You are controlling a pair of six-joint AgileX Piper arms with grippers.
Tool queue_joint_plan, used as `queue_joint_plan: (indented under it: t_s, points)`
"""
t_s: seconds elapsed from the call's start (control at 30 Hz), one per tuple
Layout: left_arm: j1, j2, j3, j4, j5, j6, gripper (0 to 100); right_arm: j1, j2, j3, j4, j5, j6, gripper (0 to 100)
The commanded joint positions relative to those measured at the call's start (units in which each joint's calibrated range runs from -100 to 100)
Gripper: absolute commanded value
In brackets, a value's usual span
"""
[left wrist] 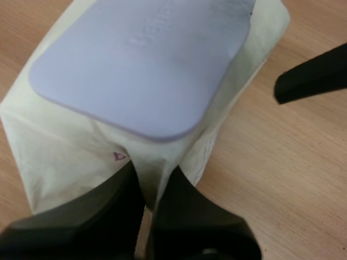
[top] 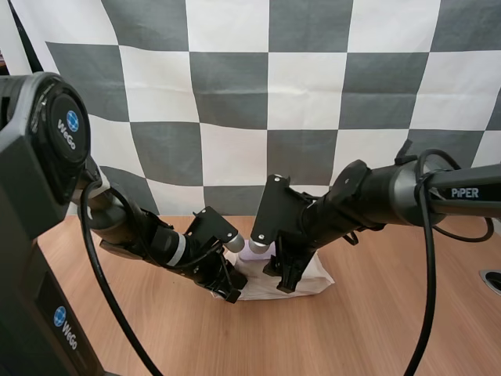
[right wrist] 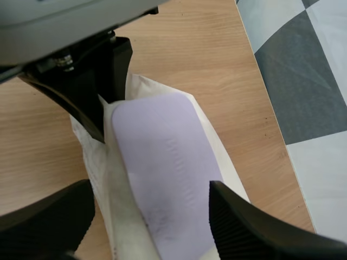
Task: Open the wet wipes lid
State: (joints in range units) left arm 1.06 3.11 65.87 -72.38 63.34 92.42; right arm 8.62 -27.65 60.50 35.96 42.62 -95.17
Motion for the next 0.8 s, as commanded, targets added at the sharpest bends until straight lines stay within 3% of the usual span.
queue_joint_plan:
  t_s: [0.0,0.4,0.43,0.6,0.67,0.77]
  points:
    - [0.0,0.03,0.02,0.55,0.04,0.93,0,0.53,1.52,-0.04,-1.08,-5.45,-0.04,100]
    - [0.0,0.03,0.02,0.55,0.04,0.93,0,0.53,4.93,-0.04,-1.17,-11.44,-1.31,100]
    - [0.0,0.03,0.02,0.55,0.04,0.93,0,0.53,4.93,-0.04,-1.17,-11.44,-1.31,98]
    - [0.0,0.03,0.02,0.55,-0.06,0.93,0,0.53,4.93,-0.04,-1.17,-9.98,-1.31,68]
    - [0.0,0.03,0.02,0.55,-0.06,0.93,0,0.53,4.82,-0.04,-1.17,-8.94,-1.31,60]
    - [0.0,0.03,0.02,0.55,-0.06,0.93,0,0.53,4.82,-0.04,-1.17,-8.94,-1.21,55]
